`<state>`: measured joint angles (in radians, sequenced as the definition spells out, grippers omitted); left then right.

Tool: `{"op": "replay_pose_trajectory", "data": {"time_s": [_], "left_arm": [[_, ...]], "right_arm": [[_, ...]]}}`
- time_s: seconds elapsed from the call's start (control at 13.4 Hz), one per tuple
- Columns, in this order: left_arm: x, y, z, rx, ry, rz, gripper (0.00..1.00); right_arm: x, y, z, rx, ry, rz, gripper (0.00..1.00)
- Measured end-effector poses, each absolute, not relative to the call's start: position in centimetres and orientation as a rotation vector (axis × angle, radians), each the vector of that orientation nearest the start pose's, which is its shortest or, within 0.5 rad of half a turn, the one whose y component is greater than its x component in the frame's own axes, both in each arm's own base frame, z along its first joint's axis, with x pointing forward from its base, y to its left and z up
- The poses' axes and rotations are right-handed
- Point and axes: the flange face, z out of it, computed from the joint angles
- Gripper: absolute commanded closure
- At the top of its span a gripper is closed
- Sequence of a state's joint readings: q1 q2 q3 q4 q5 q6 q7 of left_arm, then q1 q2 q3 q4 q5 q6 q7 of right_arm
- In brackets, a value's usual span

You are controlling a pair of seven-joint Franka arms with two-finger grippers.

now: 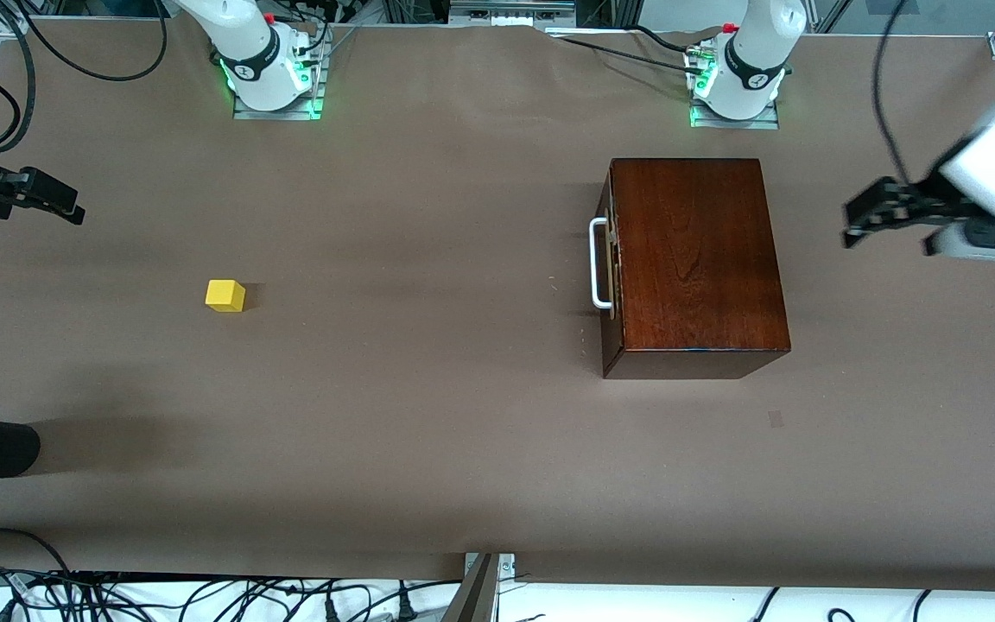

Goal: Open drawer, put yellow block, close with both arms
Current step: 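Move the left gripper toward the white handle of the wooden box, then lower the left gripper and grasp the white drawer handle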

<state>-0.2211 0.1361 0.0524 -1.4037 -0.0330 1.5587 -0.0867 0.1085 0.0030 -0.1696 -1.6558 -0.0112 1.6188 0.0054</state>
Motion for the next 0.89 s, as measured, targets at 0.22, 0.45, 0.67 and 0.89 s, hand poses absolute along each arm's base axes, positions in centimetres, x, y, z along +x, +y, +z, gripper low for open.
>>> {"op": "replay_pose_trajectory", "data": {"time_s": [0.22,0.45,0.67,0.89], "left_arm": [[57.9,-19.2,59.7,-3.156,0.146,0.04,0.0],[55.7,-28.6,56.2,-3.1,0.1,0.07,0.0],[53.3,-36.3,52.2,-3.078,0.096,0.105,0.0],[51.9,-41.5,47.3,-3.049,0.131,0.12,0.0]], "right_arm": [[55.6,-3.5,58.7,-3.15,0.104,0.064,0.0],[55.6,-3.5,58.7,-3.15,0.105,0.064,0.0],[55.6,-3.5,58.6,-3.15,0.105,0.065,0.0],[55.6,-3.5,58.5,-3.15,0.106,0.068,0.0]]}}
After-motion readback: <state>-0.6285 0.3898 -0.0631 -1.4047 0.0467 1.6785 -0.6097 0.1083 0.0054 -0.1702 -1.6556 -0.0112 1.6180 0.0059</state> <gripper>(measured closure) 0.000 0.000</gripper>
